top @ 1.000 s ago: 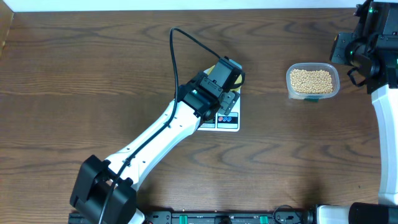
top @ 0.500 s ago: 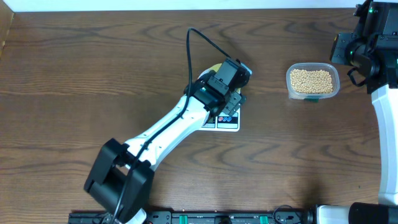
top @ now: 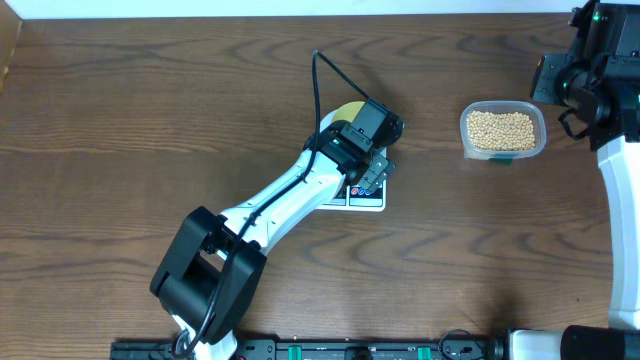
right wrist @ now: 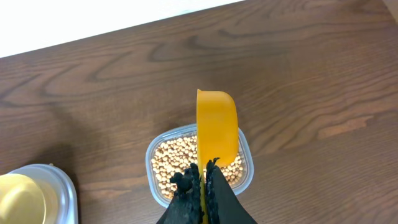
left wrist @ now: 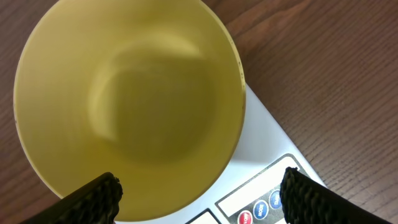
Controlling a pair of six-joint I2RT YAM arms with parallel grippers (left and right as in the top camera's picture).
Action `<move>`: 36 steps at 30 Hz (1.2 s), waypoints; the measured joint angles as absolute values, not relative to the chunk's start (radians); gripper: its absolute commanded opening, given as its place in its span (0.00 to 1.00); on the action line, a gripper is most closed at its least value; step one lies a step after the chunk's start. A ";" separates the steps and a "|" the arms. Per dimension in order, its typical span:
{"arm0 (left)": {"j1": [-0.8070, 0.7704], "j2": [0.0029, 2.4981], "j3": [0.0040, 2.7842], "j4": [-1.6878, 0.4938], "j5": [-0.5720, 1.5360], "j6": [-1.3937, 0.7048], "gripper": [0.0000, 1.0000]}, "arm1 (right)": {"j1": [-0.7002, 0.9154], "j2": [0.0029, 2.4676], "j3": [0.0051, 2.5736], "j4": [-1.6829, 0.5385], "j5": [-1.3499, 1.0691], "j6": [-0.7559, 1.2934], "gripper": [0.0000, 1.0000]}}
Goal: Scoop item into bowl and weigh 50g on scale
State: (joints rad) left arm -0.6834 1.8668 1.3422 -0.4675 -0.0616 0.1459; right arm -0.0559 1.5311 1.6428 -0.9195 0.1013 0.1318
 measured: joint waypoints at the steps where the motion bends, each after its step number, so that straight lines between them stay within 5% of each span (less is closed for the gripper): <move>1: -0.683 1.867 1.342 -0.470 -0.062 0.137 0.83 | -0.056 1.531 1.643 -0.920 0.101 0.132 0.01; 36: -0.684 1.867 1.342 -0.545 -0.105 0.049 0.84 | -0.056 1.531 1.643 -0.919 0.101 0.132 0.01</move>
State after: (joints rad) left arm -0.6838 1.8668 1.3422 -0.5446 -0.1047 0.0486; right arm -0.0559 1.5307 1.6428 -0.9188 0.1013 0.1322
